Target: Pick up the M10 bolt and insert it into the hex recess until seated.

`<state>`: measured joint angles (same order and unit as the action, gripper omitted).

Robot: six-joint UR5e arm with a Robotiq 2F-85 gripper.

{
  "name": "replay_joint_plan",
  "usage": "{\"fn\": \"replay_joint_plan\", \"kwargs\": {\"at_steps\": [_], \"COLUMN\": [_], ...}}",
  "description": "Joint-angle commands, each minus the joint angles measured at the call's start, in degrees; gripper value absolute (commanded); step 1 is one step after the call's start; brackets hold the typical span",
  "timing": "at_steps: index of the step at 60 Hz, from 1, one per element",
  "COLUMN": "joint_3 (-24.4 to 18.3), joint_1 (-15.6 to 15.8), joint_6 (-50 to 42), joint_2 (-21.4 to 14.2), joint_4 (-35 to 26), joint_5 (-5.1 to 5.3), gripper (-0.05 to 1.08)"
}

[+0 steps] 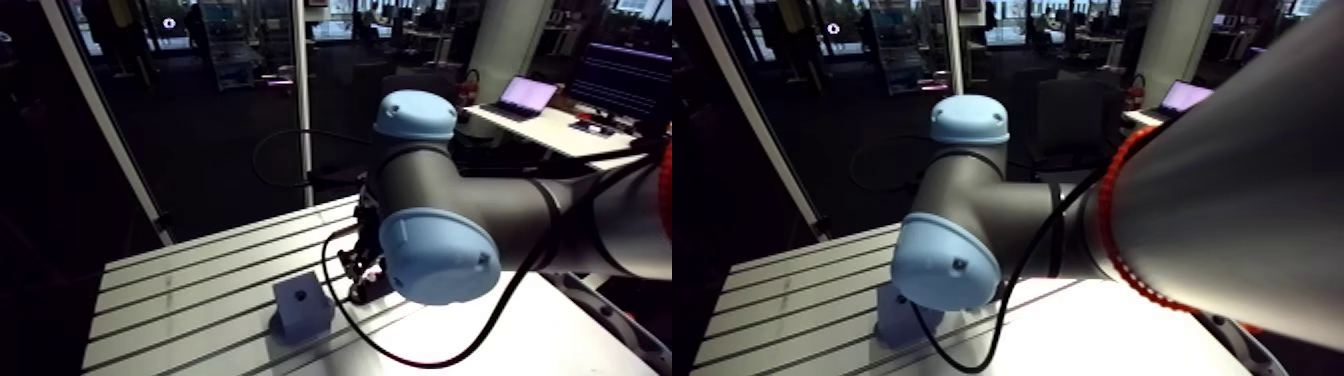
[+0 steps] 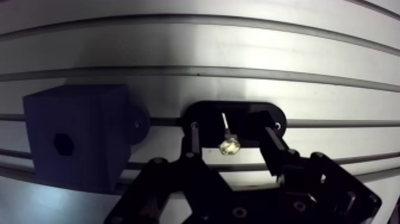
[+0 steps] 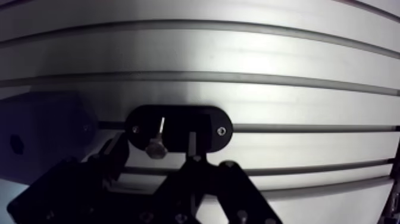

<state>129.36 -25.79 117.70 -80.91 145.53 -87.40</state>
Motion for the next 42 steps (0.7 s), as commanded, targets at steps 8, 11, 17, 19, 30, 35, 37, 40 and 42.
{"fn": "replay_joint_plan", "kwargs": {"at_steps": [8, 11, 17, 19, 30, 35, 37, 40, 42], "joint_3": [0.1, 0.1, 0.2, 0.2, 0.2, 0.2, 0.2, 0.2, 0.2], "joint_1": [0.0, 0.0, -0.1, -0.1, -0.1, -0.1, -0.1, -0.1, -0.1], "joint_6": [-0.2, -0.7, -0.9, -0.9, -0.9, -0.9, -0.9, -0.9, -0.9], "joint_2": [0.1, 0.1, 0.0, 0.0, 0.1, 0.1, 0.1, 0.1, 0.1], "joint_4": [-0.1, 0.0, 0.0, 0.0, -0.1, -0.1, -0.1, -0.1, -0.1], "joint_5": [-0.08, 0.0, -0.08, -0.09, -0.09, -0.09, -0.09, -0.09, -0.09], "gripper": [0.41, 0.41, 0.41, 0.41, 0.42, 0.43, 0.43, 0.43, 0.44]}}
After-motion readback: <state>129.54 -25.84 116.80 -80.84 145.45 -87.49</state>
